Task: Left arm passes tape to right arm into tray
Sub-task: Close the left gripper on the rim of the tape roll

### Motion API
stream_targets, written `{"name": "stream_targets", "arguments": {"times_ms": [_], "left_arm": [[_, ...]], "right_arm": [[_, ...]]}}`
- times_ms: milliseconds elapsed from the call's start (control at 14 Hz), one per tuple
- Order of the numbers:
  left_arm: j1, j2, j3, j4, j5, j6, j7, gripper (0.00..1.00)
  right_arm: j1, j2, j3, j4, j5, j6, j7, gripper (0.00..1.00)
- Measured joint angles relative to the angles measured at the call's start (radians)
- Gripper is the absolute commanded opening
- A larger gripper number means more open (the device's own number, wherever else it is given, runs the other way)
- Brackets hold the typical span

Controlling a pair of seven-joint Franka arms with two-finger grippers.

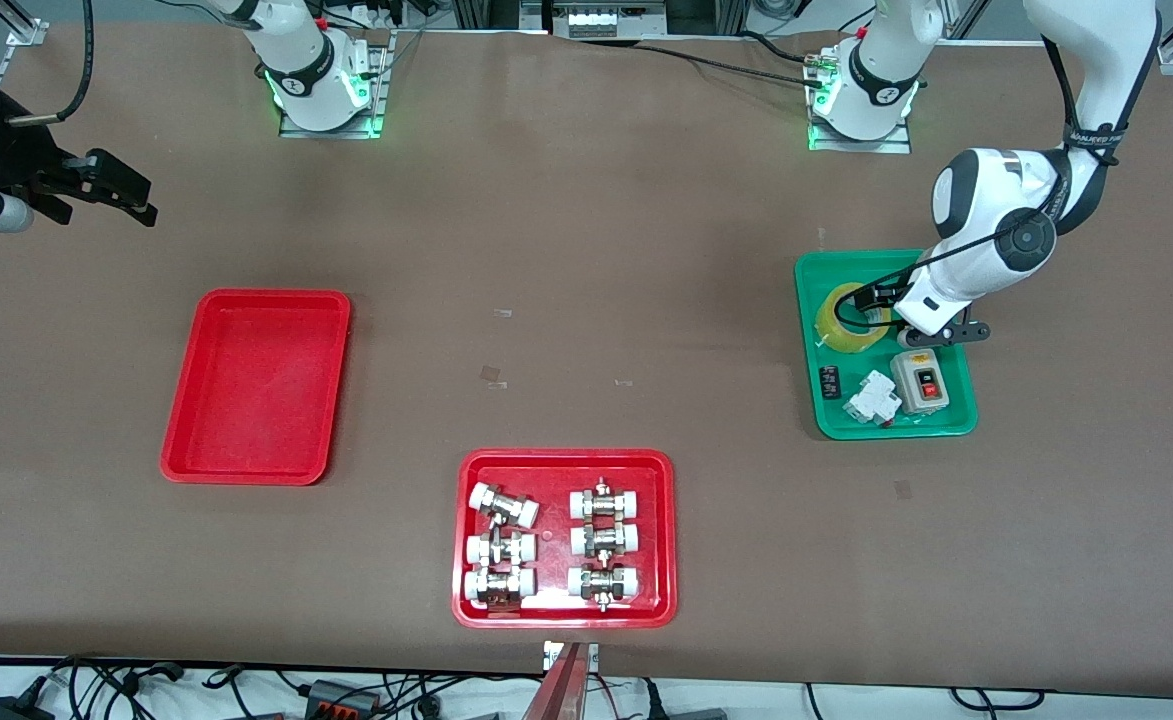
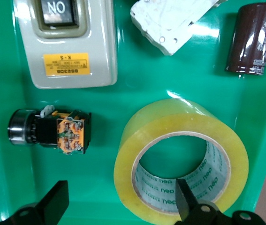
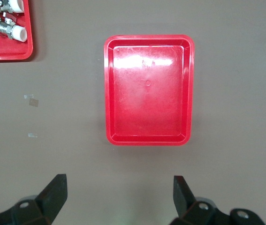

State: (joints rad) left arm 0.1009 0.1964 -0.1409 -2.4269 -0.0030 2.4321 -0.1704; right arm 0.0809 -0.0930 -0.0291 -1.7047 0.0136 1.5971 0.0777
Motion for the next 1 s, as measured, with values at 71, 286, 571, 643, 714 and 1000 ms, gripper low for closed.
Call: {"name": "stream_targets", "arguments": {"times_ms": [71, 286, 571, 643, 714, 1000], "left_arm": [[0.0, 0.003, 0.0, -0.001, 0.0, 0.01, 0.0, 0.69], [0.001, 0.008, 0.0, -0.002, 0.0, 0.021, -0.001, 0.27], [0.006, 0.008, 0.001, -0.002, 0.0, 0.022, -0.002, 0.01], [0.006, 0.008, 0.0, -0.002, 0.0, 0.022, -0.002, 0.01], [0.006, 0.008, 0.0, -0.002, 0.0, 0.022, -0.003, 0.01], [0.006, -0.002, 0.0, 0.002, 0.0, 0.011, -0.003, 0.01]], "right_arm": [[0.0, 0.0, 0.0, 0.0, 0.0, 0.0, 0.0, 1.0], [0.0, 0.0, 0.0, 0.0, 0.0, 0.0, -0.001, 1.0], [0.0, 0.0, 0.0, 0.0, 0.0, 0.0, -0.001, 1.0], [0.0, 0.0, 0.0, 0.0, 0.0, 0.0, -0.001, 1.0], [0.0, 0.0, 0.0, 0.0, 0.0, 0.0, -0.001, 1.0], [0.0, 0.0, 0.0, 0.0, 0.0, 0.0, -0.001, 1.0]]}}
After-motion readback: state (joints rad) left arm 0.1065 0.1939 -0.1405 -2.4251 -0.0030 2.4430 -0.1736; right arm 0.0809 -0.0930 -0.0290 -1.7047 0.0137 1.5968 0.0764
